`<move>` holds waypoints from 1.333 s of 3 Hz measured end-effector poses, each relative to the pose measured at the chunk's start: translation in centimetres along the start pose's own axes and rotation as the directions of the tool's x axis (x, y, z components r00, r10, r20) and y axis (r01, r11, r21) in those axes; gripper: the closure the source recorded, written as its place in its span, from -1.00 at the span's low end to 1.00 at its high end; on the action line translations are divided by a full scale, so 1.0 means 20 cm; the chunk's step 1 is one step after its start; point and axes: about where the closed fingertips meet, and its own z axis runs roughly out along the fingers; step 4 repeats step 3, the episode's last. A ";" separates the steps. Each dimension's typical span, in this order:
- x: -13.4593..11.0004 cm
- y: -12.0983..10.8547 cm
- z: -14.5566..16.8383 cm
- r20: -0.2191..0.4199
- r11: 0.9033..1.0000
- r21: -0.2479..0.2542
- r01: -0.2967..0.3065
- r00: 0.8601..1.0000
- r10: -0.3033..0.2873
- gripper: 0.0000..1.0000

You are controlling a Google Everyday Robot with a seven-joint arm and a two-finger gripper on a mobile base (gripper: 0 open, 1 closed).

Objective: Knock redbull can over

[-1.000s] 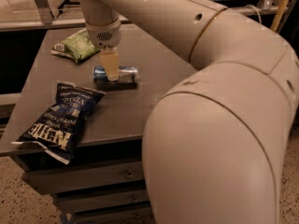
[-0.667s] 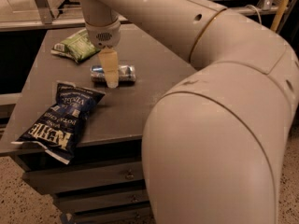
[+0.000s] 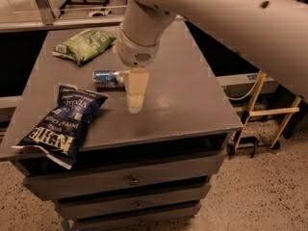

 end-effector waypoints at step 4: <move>0.25 0.03 -0.10 0.220 0.981 0.182 -0.060 0.975 0.019 -1.00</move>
Offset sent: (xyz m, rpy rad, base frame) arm -0.0051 -0.0201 -0.0162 0.1406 -0.0137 0.0144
